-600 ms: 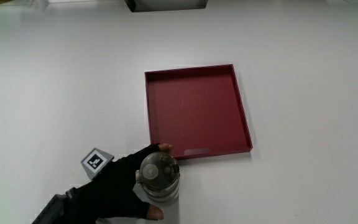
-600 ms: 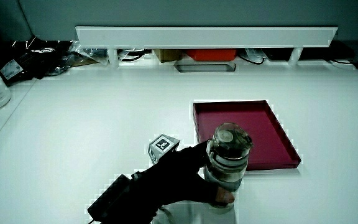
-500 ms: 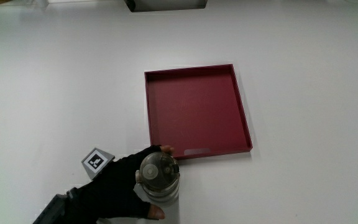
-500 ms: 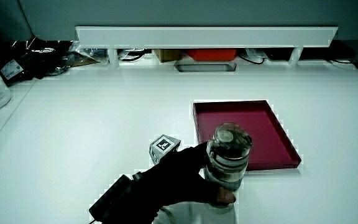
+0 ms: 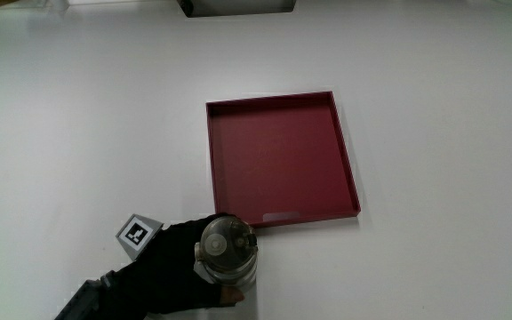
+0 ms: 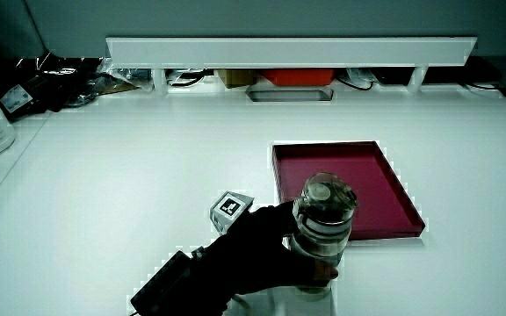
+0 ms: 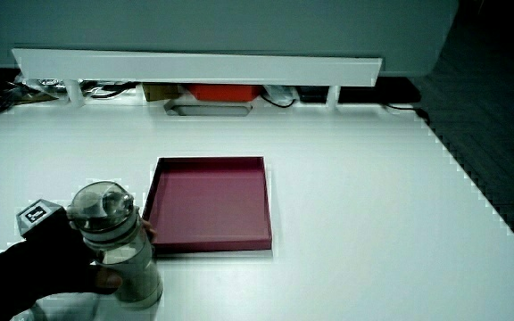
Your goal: Pick bottle
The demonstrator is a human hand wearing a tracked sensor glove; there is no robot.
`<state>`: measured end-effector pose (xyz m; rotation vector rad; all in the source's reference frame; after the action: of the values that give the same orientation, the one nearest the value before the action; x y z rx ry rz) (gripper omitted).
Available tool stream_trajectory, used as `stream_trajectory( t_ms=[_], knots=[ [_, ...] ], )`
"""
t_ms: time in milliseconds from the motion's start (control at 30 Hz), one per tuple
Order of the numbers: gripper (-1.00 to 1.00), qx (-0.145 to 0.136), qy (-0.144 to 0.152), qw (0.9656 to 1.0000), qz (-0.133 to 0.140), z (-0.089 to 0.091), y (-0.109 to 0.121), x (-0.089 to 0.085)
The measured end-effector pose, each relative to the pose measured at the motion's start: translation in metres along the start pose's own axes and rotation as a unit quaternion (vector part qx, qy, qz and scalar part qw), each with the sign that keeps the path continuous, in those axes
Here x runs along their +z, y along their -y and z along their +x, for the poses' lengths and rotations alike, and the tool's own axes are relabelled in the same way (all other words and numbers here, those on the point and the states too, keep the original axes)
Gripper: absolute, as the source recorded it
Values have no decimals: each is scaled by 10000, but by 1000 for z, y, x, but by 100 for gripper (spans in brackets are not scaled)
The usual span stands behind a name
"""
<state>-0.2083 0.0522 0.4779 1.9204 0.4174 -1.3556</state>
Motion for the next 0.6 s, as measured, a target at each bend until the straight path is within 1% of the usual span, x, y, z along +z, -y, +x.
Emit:
stream_trajectory(
  t_ms=[33, 67, 100, 133, 167, 233, 267, 300, 367, 400, 433, 467, 500, 533, 567, 600],
  knots=[
    [0, 9, 120, 9999, -34, -1, 0, -3],
    [0, 91, 258, 9996, -76, -2, -1, -6],
    [0, 74, 450, 9989, -65, -3, -1, -9],
    [0, 86, 362, 9993, -62, -5, -2, -11],
    [0, 60, 372, 9993, -73, -5, -3, -13],
    [0, 65, 282, 9995, -89, -8, -5, -17],
    [0, -5, 459, 9989, -83, -7, -6, -19],
    [0, -22, 521, 9986, -101, -9, -6, -21],
    [0, 84, 563, 9983, -135, -11, -8, -25],
    [0, 45, 479, 9988, -120, -13, -9, -27],
    [0, -23, 509, 9986, -130, -14, -10, -28],
    [0, 21, 500, 9987, -120, -14, -10, -30],
    [0, -17, 579, 9983, -103, -13, -11, -31],
    [0, -47, 564, 9984, -74, -14, -11, -32],
    [0, -71, 688, 9976, -39, -14, -12, -33],
    [0, -35, 674, 9977, -12, -16, -12, -33]
  ],
)
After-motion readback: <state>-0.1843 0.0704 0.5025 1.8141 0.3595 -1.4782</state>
